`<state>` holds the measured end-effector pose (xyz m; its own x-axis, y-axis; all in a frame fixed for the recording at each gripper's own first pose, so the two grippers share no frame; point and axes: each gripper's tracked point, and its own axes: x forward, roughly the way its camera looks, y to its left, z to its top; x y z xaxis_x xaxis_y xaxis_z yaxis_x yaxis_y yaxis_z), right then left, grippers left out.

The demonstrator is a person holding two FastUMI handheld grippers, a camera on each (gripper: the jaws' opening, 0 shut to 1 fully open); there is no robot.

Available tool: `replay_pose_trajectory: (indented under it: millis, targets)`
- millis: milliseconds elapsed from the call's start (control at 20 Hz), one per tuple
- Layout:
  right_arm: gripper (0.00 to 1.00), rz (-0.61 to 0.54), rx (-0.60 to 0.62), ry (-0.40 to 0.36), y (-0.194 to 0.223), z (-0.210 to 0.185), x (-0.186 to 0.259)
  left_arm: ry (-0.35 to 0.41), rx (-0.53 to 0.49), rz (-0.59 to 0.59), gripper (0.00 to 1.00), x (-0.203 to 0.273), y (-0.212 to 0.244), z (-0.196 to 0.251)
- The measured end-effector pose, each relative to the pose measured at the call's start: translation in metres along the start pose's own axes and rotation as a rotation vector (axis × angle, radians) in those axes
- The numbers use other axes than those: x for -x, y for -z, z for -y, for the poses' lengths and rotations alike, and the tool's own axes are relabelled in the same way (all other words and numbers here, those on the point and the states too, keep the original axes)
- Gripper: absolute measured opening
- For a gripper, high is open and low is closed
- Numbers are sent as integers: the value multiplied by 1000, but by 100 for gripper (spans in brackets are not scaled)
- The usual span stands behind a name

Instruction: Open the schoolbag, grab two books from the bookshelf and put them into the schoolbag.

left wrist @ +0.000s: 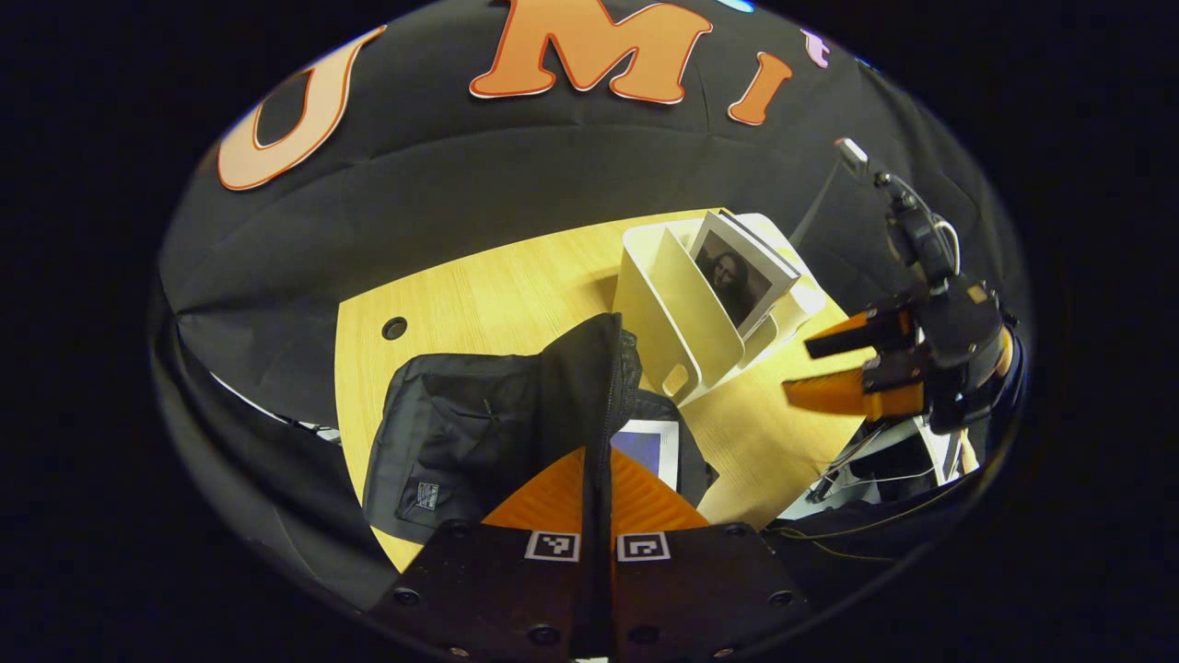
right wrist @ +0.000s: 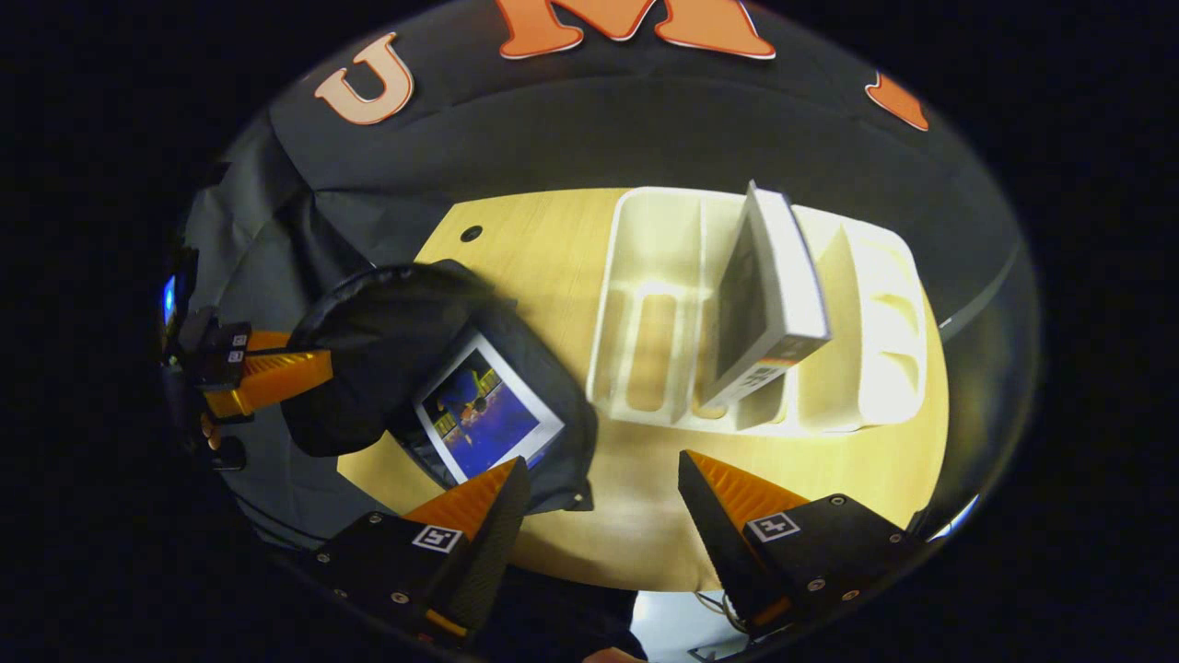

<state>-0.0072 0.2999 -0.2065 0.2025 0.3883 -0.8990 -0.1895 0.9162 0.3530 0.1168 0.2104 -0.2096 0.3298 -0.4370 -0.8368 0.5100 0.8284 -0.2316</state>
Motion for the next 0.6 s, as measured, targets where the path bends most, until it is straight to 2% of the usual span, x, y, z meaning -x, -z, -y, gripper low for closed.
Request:
replay_pose_trajectory:
  millis: [200, 350, 600]
  targets:
    - [97, 16, 11, 59, -43, 49, 25, -17, 17, -2, 1, -3, 1, -1]
    - [96, -7, 23, 82, -70, 72, 25, -31, 49, -5, 1, -3, 4, 1]
    - [96, -89, 40, 59, -98, 87, -11, -70, 101, -13, 1, -3, 8, 1]
